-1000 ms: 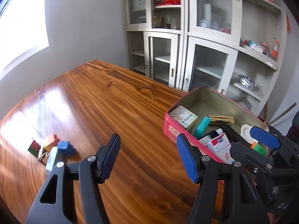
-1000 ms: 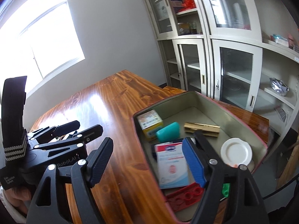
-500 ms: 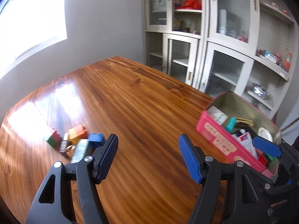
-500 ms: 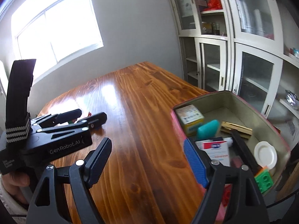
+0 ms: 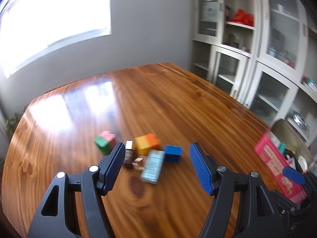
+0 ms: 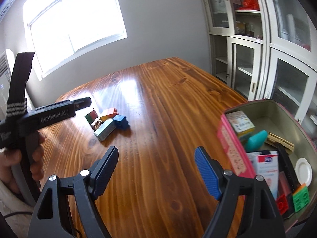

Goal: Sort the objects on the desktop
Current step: 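Move both tools back over the objects on the table, then close the left tool on the green and pink toy brick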

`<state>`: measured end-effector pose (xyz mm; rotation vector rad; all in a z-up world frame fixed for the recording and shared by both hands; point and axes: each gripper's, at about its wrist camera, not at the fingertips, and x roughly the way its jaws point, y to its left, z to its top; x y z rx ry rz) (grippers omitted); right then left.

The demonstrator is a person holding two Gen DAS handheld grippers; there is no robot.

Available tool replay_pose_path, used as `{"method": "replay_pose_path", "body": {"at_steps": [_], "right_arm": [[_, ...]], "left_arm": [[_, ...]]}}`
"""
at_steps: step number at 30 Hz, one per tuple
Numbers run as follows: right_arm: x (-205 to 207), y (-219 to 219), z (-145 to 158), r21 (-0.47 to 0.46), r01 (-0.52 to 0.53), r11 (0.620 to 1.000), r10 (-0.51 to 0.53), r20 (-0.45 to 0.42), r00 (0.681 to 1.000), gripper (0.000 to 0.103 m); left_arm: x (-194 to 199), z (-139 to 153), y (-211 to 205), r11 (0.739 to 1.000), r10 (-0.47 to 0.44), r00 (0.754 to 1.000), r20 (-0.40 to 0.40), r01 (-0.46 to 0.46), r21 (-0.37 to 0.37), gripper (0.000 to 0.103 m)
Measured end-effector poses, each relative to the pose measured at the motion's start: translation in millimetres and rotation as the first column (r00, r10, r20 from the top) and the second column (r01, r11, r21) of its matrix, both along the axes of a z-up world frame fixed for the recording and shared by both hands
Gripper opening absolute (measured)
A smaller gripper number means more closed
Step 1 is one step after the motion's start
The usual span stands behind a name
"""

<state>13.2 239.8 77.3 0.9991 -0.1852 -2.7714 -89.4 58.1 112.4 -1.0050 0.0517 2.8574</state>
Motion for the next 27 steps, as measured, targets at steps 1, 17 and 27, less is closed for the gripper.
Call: {"method": "replay_pose_path", "body": {"at_steps": [1, 17, 27], "right_arm": [[-3, -3, -1, 0.001, -0.007, 1.000, 0.007, 0.005, 1.000, 0.082], [-55, -49, -24, 0.000, -0.113, 0.994, 0.113, 0.092, 0.989, 0.082], [-93, -72, -40, 0.008, -0.157, 0.988, 0.154, 0.156, 0.976, 0.082]], "left_arm": [[-3, 0, -8, 1.000, 0.019, 1.000, 0.003, -0.019, 0.005, 0.071], [-54, -45, -77, 0.985, 0.168, 0.976, 0.137, -0.171, 0.008, 0.071], [-96, -64, -69, 0.990, 0.134, 0.979, 0.155, -0.126, -0.063, 0.071]]}}
